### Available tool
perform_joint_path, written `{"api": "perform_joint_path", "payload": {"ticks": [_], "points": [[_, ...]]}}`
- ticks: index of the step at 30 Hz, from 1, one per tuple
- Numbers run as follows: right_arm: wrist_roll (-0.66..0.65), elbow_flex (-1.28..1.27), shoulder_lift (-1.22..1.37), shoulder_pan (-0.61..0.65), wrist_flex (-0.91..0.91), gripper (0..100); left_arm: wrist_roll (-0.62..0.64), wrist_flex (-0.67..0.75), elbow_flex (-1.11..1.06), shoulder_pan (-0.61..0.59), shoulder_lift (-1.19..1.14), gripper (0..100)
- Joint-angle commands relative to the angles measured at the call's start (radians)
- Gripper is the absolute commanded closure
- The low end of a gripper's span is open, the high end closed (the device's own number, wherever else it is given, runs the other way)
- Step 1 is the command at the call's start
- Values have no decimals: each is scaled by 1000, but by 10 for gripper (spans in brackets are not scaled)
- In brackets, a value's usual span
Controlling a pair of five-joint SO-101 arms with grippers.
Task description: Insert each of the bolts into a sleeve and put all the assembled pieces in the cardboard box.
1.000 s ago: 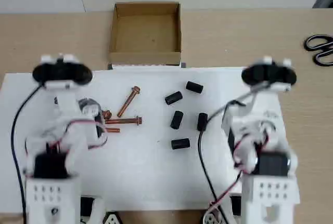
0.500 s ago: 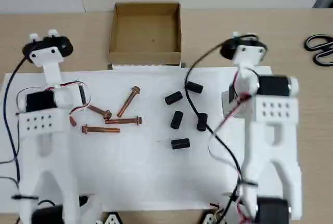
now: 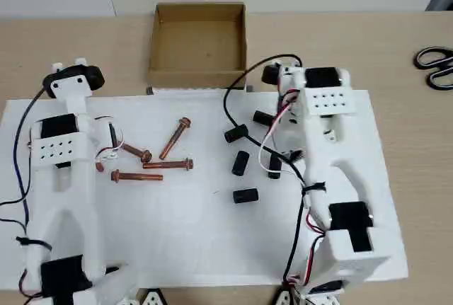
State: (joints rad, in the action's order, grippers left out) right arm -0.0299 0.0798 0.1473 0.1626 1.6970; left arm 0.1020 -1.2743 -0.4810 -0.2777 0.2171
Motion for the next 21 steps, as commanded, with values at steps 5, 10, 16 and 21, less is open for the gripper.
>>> {"api": "perform_joint_path", "payload": {"ticks": [5, 10, 16, 21], "points": [[129, 72, 2, 70, 10, 995, -26, 11, 42, -2, 8, 991], [210, 71, 7, 68, 4, 995, -26, 11, 42, -2, 8, 991], [319, 52, 70, 70, 8, 995, -23, 6, 41, -2, 5, 991], [379, 58, 180, 84, -2, 995, -21, 6, 41, 5, 5, 991]]}}
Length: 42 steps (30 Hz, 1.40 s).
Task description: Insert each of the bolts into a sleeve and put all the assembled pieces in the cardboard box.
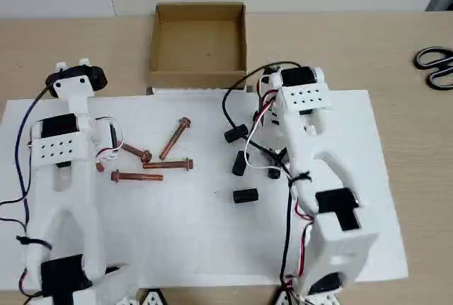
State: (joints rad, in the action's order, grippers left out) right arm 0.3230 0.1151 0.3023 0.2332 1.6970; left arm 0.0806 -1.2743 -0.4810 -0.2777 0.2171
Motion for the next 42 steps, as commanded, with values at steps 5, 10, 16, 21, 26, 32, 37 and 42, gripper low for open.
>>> {"api": "perform_joint_path", "payload": {"ticks": [5, 10, 16, 21, 26, 32, 37, 42], "points": [[25, 43, 84, 33, -35, 995, 0, 6, 41, 2, 5, 991], [21, 49, 82, 39, -62, 994, -2, 11, 41, 3, 5, 991], [20, 80, 81, 39, -30, 929, -2, 12, 41, 5, 5, 991], [20, 146, 82, 39, 19, 879, -2, 12, 42, 5, 5, 991], [20, 150, 82, 39, 28, 883, -2, 12, 42, 5, 3, 991], [20, 149, 82, 33, 36, 883, -2, 12, 42, 5, 3, 990], [20, 143, 82, 35, 38, 883, 0, 12, 42, 5, 3, 990], [20, 86, 82, 19, 38, 883, 0, 12, 41, 5, 3, 990]]}}
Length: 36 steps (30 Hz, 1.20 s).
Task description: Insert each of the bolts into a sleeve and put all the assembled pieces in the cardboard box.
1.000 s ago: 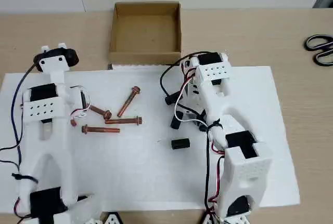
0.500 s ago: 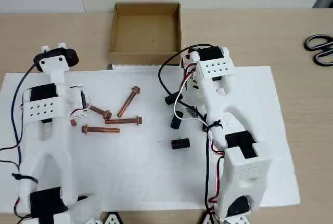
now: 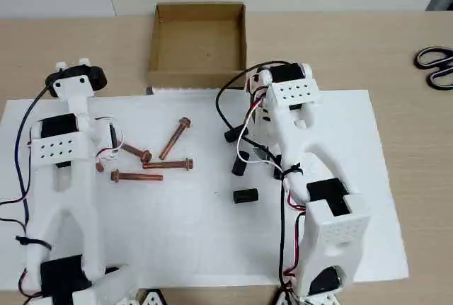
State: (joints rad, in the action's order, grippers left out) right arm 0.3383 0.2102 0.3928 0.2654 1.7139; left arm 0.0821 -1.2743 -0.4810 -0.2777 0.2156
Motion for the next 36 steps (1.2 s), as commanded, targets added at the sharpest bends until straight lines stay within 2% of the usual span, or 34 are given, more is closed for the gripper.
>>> {"api": "perform_joint_path", "payload": {"ticks": [1, 15, 25, 36], "points": [[5, -15, -8, -16, 21, 883, -2, 12, 41, 5, 5, 990], [5, -32, 2, -21, 5, 883, -2, 14, 13, 5, 5, 990], [-20, -28, 110, -82, -54, 883, -2, 55, -30, 3, 5, 990], [-21, -26, 122, -87, -128, 884, -2, 55, -33, 5, 5, 990]]}}
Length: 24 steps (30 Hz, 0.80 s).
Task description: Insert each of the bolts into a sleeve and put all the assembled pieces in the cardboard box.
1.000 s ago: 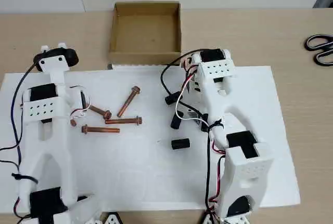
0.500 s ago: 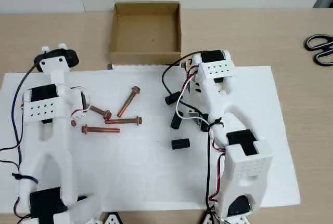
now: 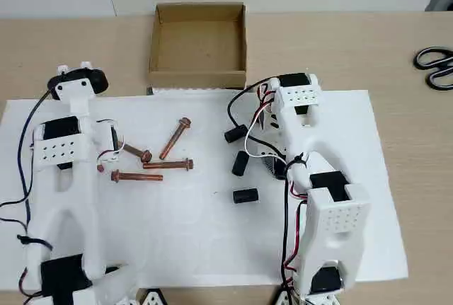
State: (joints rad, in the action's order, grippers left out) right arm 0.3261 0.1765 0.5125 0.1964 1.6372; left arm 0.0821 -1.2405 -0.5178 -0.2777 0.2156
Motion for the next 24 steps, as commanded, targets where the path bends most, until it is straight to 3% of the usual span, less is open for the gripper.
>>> {"api": "perform_joint_path", "payload": {"ticks": [1, 7, 11, 24], "points": [[-9, 8, 2, -19, -51, 884, -2, 21, 4, 5, 5, 990], [-9, 8, 4, -19, -51, 891, -2, 21, 2, 5, 5, 991], [-9, 8, -2, -18, -39, 993, -2, 21, 2, 5, 5, 991], [-11, 83, -246, -12, 76, 995, 0, 9, 7, 21, 14, 993]]}}
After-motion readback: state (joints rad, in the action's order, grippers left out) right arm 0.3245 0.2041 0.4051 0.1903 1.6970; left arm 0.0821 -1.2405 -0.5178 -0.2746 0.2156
